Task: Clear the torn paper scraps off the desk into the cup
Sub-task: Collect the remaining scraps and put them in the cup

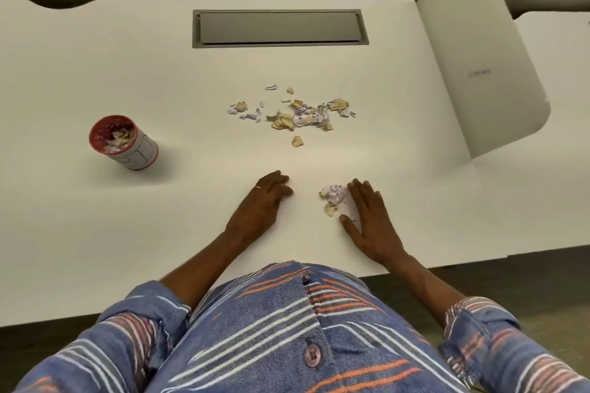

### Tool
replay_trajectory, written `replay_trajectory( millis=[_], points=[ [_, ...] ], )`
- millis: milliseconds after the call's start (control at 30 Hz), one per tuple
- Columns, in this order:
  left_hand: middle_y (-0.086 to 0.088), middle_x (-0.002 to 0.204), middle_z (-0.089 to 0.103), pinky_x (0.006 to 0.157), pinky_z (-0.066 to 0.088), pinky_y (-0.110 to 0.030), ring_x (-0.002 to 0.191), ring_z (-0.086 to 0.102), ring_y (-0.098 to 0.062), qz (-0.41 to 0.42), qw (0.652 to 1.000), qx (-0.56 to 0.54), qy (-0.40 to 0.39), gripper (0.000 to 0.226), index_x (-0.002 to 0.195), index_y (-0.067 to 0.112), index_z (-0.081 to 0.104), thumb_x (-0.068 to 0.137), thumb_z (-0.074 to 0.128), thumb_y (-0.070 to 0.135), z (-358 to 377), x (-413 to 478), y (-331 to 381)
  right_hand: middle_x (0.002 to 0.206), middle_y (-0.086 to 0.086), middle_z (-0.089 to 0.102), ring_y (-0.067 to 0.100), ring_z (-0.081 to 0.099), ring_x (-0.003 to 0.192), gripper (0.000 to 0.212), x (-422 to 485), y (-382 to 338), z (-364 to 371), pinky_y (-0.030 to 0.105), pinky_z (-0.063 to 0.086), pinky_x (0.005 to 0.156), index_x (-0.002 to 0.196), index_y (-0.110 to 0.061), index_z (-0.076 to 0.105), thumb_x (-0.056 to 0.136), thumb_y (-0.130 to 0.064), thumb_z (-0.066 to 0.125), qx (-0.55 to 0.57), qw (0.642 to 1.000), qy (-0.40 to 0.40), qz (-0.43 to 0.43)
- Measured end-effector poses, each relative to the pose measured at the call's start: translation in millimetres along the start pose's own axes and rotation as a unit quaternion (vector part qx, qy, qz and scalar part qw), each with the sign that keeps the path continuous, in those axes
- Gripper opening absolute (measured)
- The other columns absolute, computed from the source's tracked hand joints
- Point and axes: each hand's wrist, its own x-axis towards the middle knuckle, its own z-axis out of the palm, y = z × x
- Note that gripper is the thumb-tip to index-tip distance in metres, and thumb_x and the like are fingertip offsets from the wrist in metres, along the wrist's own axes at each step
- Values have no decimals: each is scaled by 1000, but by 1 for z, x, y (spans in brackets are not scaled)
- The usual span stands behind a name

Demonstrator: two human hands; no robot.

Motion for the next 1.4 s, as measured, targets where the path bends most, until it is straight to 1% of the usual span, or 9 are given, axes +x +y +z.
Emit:
replay_trajectory(
  millis=[167,333,467,633,800,900,967,1233,1400],
  points=[
    [-4,139,55,117,29,-50,142,38,-23,0,998,62,24,28,122,16,64,98,55,24,-5,-13,-10,169,-1,7,17,0,157,80,20,-32,21,39,3,128,160,-23,5,99,-61,41,-26,1000,9,-7],
    [1,164,15,121,5,-58,153,3,-26,-104,979,164,-65,56,148,39,34,96,40,58,0,-19,2,161,7,33,23,23,153,47,55,-66,30,44,24,124,152,-18,37,106,-21,43,9,995,-7,-97],
    [-1,159,30,122,14,-53,152,16,-25,-102,985,130,-55,40,139,33,51,100,45,40,7,-18,6,150,8,50,24,42,144,42,58,-64,23,40,39,117,138,-14,59,98,-1,51,22,991,-14,-133],
    [-1,137,58,117,30,-40,138,45,-25,-88,991,97,32,23,117,20,66,97,56,17,-1,-22,1,149,9,53,26,46,142,37,45,-42,-2,43,43,114,138,-12,58,102,-23,53,-49,979,-45,-190],
    [0,160,28,119,20,-52,152,16,-26,-102,978,183,-11,45,142,34,47,97,52,36,-16,-32,0,168,3,12,22,6,157,61,18,-18,-20,36,12,128,159,-20,15,107,-43,33,-95,964,-148,-199],
    [0,165,8,118,21,-50,153,4,-27,-142,967,203,-59,58,151,40,29,97,49,45,-20,-34,2,169,3,5,23,-2,157,59,7,-14,-19,32,14,126,160,-22,9,107,-15,35,-93,960,-156,-212],
    [-2,165,8,112,31,-46,151,15,-28,-143,962,220,-71,59,151,38,28,97,50,44,-19,-32,4,169,-1,1,21,-7,157,72,3,-17,-15,29,26,120,160,-26,8,100,5,33,-84,966,-159,-187],
    [-7,141,56,83,57,-40,123,55,-30,-76,987,139,-35,40,129,16,63,90,66,10,-15,-25,9,159,9,37,29,37,143,63,15,-41,-11,42,58,89,152,-12,38,92,7,43,-117,970,-123,-173],
    [8,147,42,112,36,-42,137,36,-19,-157,983,44,-84,36,134,35,51,100,41,32,-16,-29,1,145,11,52,32,50,130,53,29,-56,-10,48,59,76,141,-9,51,91,8,53,-106,978,-97,-152]
  ],
)
